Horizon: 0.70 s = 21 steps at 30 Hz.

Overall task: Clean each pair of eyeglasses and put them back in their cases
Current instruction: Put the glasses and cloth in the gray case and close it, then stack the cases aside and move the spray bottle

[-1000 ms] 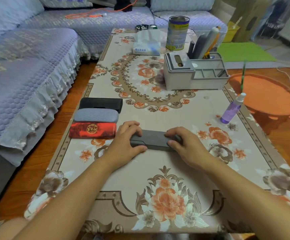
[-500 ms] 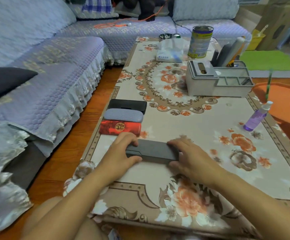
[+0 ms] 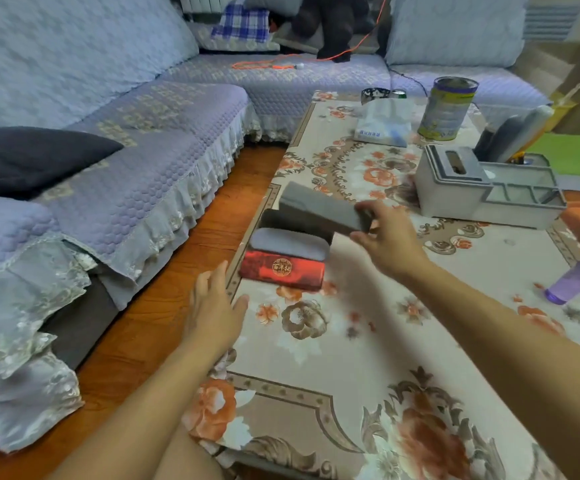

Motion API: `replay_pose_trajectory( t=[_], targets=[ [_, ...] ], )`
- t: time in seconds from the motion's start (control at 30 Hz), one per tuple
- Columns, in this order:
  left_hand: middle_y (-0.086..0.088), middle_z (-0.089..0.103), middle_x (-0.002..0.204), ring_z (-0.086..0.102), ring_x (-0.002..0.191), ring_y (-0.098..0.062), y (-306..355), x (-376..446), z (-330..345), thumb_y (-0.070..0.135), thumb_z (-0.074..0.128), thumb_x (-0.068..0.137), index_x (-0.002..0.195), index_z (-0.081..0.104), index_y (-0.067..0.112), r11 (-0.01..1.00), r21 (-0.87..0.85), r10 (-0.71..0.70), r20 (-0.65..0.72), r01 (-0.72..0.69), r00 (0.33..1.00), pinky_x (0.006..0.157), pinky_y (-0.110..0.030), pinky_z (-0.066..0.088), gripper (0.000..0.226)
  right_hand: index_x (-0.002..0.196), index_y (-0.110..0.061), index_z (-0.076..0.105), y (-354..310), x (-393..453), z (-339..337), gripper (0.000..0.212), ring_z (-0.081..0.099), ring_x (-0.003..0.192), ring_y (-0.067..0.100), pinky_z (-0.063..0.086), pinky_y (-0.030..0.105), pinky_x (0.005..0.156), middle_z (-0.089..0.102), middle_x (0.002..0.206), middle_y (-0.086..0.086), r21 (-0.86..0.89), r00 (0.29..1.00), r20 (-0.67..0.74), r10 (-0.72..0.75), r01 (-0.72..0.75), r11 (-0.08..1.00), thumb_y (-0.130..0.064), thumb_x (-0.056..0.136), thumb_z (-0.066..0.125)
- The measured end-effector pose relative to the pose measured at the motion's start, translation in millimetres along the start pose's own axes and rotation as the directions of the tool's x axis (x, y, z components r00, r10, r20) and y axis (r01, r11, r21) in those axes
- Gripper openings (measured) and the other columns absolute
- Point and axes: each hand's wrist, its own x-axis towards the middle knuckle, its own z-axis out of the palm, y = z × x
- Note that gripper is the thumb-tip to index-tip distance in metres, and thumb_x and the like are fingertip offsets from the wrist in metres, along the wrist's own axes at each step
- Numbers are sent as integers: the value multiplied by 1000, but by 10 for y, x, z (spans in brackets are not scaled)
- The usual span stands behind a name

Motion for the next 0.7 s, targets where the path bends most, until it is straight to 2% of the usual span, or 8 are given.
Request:
replay_pose_trajectory(
  t=[0.07,0.13,0.3,0.43,0.5,0.57,0.63,0.7],
  targets=[
    [-4,38,148,48,122,-20,34,-5,123,44,42,105,157,22,27,993,115,10,-26,-7,1000,85,-33,45,58,124,-21,59,93,341,-22,41,58,100,28,46,34,80,65,121,9,-30,996,-23,81,-82,996,-16,87,77],
    [-2,43,141,51,108,-15,48,-25,187,45,34,105,155,23,27,984,172,54,-81,-39,995,76,-29,40,54,118,-23,57,205,617,52,37,54,96,27,42,33,77,64,121,10,-56,989,-6,151,-151,987,-16,87,76],
    [-1,47,134,49,97,-11,44,67,214,49,28,104,153,20,28,974,226,21,-101,3,995,69,-28,42,54,115,-19,56,390,1090,389,35,53,94,27,41,31,76,62,120,14,-105,969,80,235,-226,968,-14,87,75],
    [0,47,130,51,95,-12,18,122,280,49,26,104,157,15,29,969,245,10,-93,13,996,70,-28,51,58,112,-17,55,387,1281,604,33,56,84,25,44,23,58,57,112,10,-41,957,200,212,-208,977,-10,87,75],
    [0,46,130,50,95,-11,4,123,286,50,25,104,158,12,28,965,261,3,-80,19,997,69,-26,50,60,110,-18,56,442,1344,647,36,60,94,31,52,32,68,58,114,10,-44,937,296,188,-183,982,-4,84,76],
    [-1,46,131,50,96,-11,17,117,284,50,23,104,158,11,28,962,272,-3,-69,22,998,69,-26,49,60,110,-19,58,476,1387,639,39,62,92,35,56,40,71,58,112,11,-40,909,378,178,-176,984,5,83,72],
    [-1,46,132,50,96,-11,38,122,284,50,23,104,158,11,28,961,275,-1,-71,21,997,69,-26,48,60,115,-18,58,483,1422,606,44,61,90,31,55,38,69,56,113,10,-45,888,427,172,-169,985,12,83,64],
    [-1,46,132,50,96,-11,35,124,278,50,23,104,159,12,27,961,276,-1,-69,20,998,68,-26,46,60,119,-17,58,476,1434,591,48,58,99,29,51,37,78,54,117,7,-81,878,447,171,-150,985,14,83,57]
  ],
)
